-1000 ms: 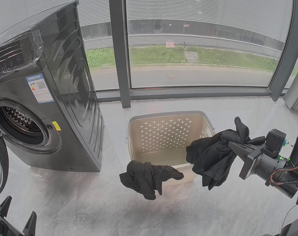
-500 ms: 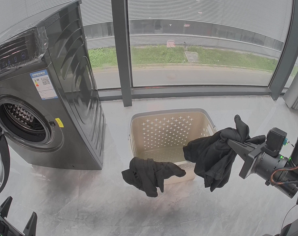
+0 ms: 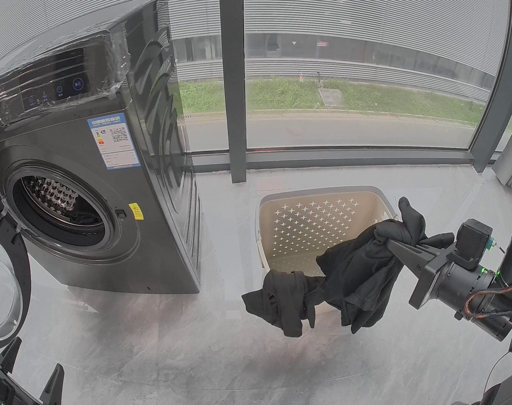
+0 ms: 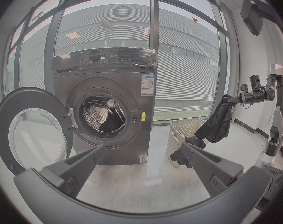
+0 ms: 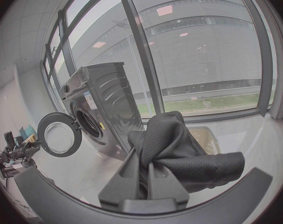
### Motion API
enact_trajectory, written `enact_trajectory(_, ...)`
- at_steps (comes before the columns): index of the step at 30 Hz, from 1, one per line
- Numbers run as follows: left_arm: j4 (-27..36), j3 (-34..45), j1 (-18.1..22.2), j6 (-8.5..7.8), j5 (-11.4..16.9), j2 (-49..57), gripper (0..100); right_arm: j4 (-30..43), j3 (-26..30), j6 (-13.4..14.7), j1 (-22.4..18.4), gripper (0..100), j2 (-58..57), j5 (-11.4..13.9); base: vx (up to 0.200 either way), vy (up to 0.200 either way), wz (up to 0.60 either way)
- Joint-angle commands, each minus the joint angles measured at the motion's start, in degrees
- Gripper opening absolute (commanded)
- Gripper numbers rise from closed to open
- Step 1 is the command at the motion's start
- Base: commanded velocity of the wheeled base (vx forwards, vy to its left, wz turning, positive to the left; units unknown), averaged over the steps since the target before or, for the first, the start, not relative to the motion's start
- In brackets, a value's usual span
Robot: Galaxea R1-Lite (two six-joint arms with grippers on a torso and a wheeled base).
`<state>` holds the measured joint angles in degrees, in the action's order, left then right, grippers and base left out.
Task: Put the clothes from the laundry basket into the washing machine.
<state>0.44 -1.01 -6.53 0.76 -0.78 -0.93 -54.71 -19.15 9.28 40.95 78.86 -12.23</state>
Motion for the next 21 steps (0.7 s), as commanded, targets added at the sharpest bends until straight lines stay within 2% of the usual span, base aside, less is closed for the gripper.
enact_trajectory(1,0.0,0.75,-0.06,0.04,-0.01,0.93,100,-0.92,-0.18,-0.05,0.62,0,0.06,0.1,0.0,0.2,0.0)
enact_trajectory(6,0.0,0.75,0.03,0.04,-0.01,0.93,100,-4.09,-0.01,-0.14,1.59,0,0.06,0.89,0.0,0.2,0.0)
enact_trajectory(9,0.0,0.75,-0.06,0.04,-0.01,0.93,100,-6.46,0.43,-0.14,2.73,0,-0.02,2.91,0.0,0.2,0.0)
enact_trajectory(11,-0.09,0.84,0.03,0.04,-0.01,0.93,100,-7.08,0.52,-0.14,2.73,0,0.06,3.35,0.0,0.2,0.0)
enact_trajectory(17,-0.09,0.84,0.03,0.04,-0.01,0.93,100,-7.34,0.52,-0.14,2.65,0,0.33,3.61,0.0,0.0,0.0)
enact_trajectory(21,-0.09,0.84,0.03,0.04,-0.01,0.93,100,-7.08,0.61,-0.14,2.38,0,0.33,3.53,-0.2,0.0,0.0)
